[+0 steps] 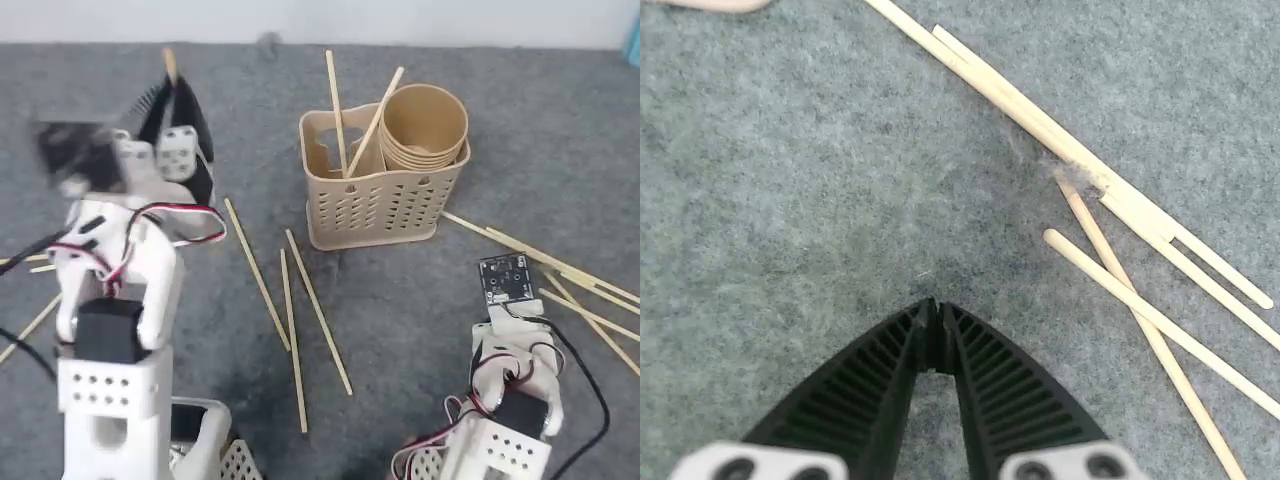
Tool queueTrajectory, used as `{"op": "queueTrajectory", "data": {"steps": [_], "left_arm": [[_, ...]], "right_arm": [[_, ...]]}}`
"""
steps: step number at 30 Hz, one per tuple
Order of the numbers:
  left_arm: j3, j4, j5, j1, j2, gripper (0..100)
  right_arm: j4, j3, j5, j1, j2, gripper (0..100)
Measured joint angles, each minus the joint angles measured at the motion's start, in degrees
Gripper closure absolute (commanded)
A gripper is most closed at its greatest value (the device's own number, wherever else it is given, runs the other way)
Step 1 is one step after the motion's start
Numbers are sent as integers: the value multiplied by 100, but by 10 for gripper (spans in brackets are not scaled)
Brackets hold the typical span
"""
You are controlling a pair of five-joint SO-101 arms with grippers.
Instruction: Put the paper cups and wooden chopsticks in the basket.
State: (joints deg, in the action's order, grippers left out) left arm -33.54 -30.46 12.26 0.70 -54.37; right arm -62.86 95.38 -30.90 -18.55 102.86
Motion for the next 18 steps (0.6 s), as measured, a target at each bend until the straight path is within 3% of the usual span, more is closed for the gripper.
{"op": "queueTrajectory", "data": {"steps": [3,8,18], "left_arm": [[-176,1363,440,-264,-53,987],[-589,3323,589,-1037,-62,987],[-677,4105,589,-1512,809,987]], "right_arm": [[0,0,0,0,0,990],[0,0,0,0,0,990],[0,0,0,0,0,990]]}}
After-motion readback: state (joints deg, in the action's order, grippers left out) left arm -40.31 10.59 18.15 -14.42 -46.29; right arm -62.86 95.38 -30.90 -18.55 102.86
